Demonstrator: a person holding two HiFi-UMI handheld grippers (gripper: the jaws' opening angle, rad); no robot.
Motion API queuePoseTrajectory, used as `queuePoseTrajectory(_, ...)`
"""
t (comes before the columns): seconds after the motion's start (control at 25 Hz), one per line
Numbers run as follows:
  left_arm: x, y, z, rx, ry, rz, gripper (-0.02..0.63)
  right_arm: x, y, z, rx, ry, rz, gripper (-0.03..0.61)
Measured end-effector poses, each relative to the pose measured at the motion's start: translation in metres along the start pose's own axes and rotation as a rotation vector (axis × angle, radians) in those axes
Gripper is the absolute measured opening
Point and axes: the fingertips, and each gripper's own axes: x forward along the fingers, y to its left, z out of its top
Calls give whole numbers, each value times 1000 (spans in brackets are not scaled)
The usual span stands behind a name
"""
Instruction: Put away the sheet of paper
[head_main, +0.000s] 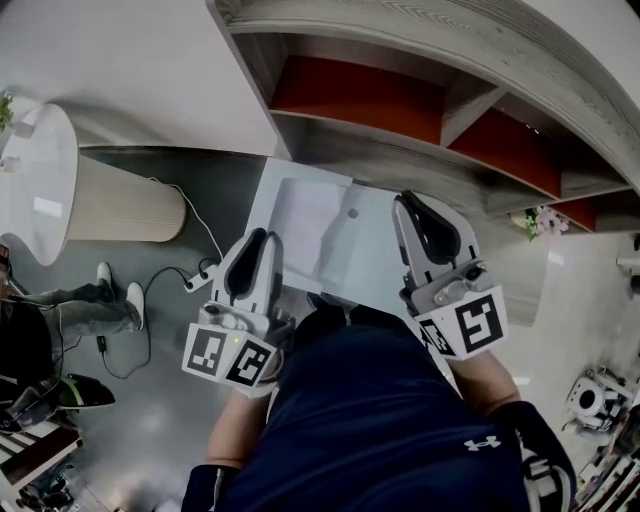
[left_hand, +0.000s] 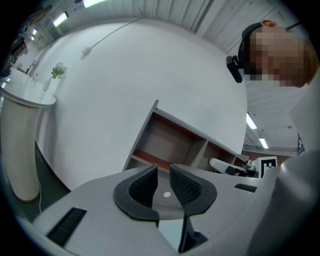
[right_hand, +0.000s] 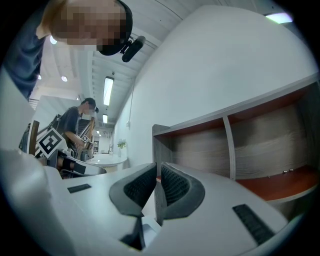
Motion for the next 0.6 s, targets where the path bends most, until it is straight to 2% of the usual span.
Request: queuePoseTrajectory(0.6, -4, 3, -4, -13, 7, 1, 86, 0, 2, -7, 24, 20, 3, 32)
